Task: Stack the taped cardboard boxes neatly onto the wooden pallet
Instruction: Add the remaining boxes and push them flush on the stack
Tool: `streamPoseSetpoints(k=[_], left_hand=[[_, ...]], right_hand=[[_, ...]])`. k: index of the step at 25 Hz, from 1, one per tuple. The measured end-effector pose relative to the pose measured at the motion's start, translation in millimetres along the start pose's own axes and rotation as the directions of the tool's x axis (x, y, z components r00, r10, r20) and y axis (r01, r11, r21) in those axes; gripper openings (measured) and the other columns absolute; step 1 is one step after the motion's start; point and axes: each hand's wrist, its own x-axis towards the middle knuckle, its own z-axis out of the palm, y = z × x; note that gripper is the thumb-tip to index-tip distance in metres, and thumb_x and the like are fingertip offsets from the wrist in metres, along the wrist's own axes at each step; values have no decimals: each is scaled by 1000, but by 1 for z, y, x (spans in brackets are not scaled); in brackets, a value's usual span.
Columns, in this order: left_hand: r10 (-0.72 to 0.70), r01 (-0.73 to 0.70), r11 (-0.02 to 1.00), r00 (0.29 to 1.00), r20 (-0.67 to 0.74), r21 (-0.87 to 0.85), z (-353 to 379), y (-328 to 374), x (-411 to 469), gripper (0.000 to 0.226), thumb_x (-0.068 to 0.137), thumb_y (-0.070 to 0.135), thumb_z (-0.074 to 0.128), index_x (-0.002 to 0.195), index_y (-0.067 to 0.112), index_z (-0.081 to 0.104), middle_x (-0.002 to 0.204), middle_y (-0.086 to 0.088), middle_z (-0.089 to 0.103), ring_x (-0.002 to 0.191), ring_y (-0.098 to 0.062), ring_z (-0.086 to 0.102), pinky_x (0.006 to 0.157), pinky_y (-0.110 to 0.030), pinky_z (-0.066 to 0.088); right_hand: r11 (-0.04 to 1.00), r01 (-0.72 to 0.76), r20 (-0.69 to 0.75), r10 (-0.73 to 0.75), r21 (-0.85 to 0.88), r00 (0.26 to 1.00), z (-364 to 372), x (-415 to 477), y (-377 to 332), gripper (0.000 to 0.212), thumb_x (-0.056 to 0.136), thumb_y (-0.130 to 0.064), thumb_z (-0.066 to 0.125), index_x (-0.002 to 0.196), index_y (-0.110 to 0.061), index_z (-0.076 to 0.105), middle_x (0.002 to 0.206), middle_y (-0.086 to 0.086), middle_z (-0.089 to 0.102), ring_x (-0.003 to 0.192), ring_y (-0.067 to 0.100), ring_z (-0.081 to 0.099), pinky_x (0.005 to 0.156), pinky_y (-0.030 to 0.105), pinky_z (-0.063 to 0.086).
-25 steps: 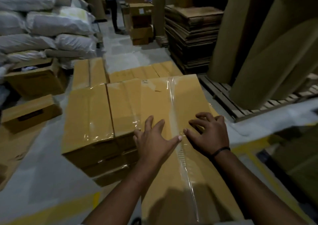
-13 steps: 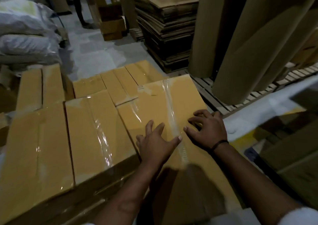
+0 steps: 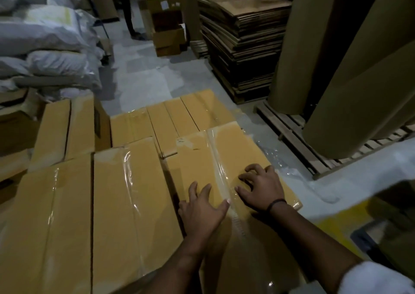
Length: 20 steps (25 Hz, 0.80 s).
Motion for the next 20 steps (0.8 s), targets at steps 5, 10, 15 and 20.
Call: streamPoseSetpoints(k=[5,10,15,20], left_hand=[[-65,67,997,997,-42,43,16,-11,30,85,79,82,54,152,40,43,166,6,18,142,-38,35,114,-47,30],[-159,165,983,984,-81,76,12,-15,58,81,80,80,54,150,39,45,164,2,20,138,-41,36,112,-51,33],[-107,93,986,989,99,140,16,-50,80,74,89,65,59,155,40,35,168,3,10,149,-41,17,118,-55,27],[-95,37,959,976,196,281,49,-77,52,84,94,69,43,160,47,-4,169,3,-22,152,-44,-20,123,-58,0]], right_hand=[[996,85,108,-88,33,990,32,47,2,54,80,-72,50,121,-42,66,132,-19,49,110,22,37,94,35,40],[971,189,320,-227,145,920,54,89,-5,63,80,-71,58,137,-43,53,149,-12,33,125,29,32,107,41,35],[966,209,529,-260,155,808,78,115,-18,79,81,-63,66,149,-45,31,164,-7,4,145,40,9,119,53,22],[958,270,636,-271,101,722,98,109,-14,86,88,-58,62,156,-42,12,165,-5,-19,148,47,-19,119,62,11]])
